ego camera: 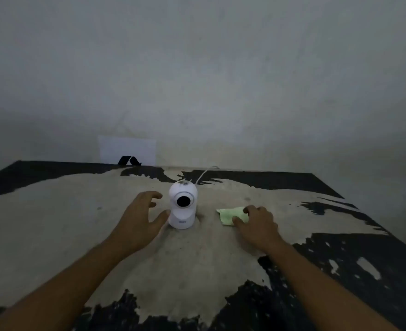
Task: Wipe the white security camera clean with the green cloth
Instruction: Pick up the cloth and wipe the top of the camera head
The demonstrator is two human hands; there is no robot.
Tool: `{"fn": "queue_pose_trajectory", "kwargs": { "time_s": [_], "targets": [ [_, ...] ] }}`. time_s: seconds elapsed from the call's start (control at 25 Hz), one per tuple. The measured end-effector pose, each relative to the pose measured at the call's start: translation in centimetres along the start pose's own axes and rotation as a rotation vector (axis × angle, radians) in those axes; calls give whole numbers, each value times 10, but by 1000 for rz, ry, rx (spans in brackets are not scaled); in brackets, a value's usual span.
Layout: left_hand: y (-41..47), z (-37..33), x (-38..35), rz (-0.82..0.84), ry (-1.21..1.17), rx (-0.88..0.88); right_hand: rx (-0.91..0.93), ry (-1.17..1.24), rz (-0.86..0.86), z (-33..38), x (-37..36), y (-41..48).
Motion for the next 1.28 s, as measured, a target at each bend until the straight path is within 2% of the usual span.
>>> {"fn": "queue_pose_trajectory", "kwargs": {
  "time_s": [0.2,0.36,0.52,0.72,0.96,1.16,1.28],
  "targets": [
    [13,27,-23,34,-72,85,-143,-49,-122,-16,-26,17],
    [16,35,-36,51,-144,66,-168,105,-180,-17,-28,25],
    [18,36,-41,61,-203,58,-8,289,-209,-9,-22,24],
    [16,36,-41,107,-218,16,138,440,-342,8,-5,23],
    [17,34,-40,127,-216,-4,101,744,-220,51,-10,21],
    [20,34,-42,145,-213,-18,277,631,-386,64,-16,18],
    [21,35,-43,140,-198,-16,376,632,-397,69,-23,11]
  ]
}}
Point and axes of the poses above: each hand's wrist, its own y-axis towards the middle knuckle, its own x-axis out of the back of the hand, z = x × y, the point moved 2 cm from there along y, towards the middle knuckle, and after that the axes turned 4 degrees about -y, right-handed, at the moved point
